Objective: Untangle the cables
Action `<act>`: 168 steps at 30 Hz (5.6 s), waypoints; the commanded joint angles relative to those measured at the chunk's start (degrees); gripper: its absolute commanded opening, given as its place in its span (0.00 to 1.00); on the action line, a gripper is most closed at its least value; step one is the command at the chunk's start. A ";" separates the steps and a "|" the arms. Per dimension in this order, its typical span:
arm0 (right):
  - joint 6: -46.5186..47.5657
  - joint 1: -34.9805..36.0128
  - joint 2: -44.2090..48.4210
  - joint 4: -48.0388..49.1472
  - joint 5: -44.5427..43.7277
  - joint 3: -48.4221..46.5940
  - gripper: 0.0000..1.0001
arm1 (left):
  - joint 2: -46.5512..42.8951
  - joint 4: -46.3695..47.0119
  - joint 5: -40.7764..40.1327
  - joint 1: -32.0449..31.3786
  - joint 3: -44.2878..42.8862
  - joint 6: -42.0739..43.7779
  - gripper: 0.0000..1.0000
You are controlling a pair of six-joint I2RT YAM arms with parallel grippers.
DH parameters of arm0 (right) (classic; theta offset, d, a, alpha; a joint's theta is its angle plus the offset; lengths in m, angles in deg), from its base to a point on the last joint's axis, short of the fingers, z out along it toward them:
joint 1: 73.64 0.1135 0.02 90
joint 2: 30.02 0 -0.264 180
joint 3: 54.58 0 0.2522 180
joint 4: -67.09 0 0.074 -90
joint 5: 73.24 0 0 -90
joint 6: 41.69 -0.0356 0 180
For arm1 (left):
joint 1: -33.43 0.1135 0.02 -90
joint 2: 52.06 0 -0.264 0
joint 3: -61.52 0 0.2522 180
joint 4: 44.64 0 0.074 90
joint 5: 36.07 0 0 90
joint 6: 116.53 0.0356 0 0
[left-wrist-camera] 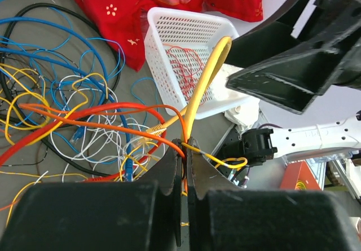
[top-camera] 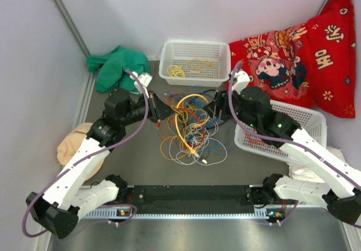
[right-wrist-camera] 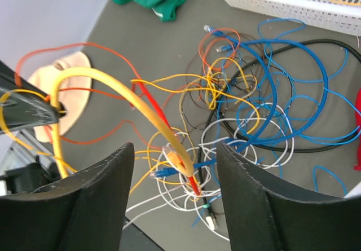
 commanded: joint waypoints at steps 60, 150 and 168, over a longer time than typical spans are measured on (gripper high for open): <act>5.21 -21.68 -66.06 -0.43 -4.84 -69.34 0.93 | -4.40 -13.66 -26.11 -0.01 18.26 -4.59 0.98; -0.59 25.26 -5.77 -2.37 -20.76 4.22 0.00 | -10.12 23.96 -9.14 -0.10 25.38 -35.88 0.99; 1.87 31.14 -4.54 -0.43 -22.42 6.15 0.38 | 3.86 33.29 -10.91 0.43 19.06 -27.29 0.00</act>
